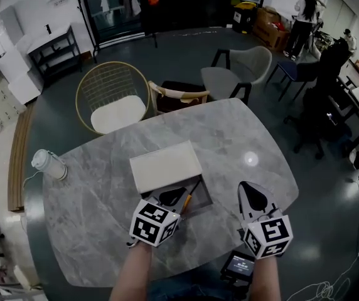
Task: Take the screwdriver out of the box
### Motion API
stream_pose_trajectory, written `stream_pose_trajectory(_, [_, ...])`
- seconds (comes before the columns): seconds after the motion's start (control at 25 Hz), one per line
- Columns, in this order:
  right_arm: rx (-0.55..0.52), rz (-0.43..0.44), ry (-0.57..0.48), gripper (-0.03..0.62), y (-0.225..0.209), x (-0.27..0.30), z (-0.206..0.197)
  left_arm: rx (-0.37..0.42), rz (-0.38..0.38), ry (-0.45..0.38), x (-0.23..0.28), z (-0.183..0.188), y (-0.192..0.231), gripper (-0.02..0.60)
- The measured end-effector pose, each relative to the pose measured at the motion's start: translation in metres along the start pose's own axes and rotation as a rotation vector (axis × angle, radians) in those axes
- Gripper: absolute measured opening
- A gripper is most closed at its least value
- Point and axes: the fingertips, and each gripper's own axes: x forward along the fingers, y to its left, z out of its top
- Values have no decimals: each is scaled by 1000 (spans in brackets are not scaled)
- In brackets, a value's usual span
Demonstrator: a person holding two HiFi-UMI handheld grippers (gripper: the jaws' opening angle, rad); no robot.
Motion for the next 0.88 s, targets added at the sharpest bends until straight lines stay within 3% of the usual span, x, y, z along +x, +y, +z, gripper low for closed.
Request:
stream_pose_trajectory(0.2, [61,12,24,26,-21,14,-16,-30,-42,138,25,-24,-6,124])
stream_pose_trajectory(0.48, [118,43,100,26,-44,42,-48,-48,-32,353,53,-64,1,124])
stream_pose_trajectory(0.64, [152,64,147,26,-52,54,-68,-58,-12,430,63,-79,6,124])
stream_pose_trajectory(0.88, [165,72,197,26,-57,65,-91,-13,8,539,75,-99,12,121])
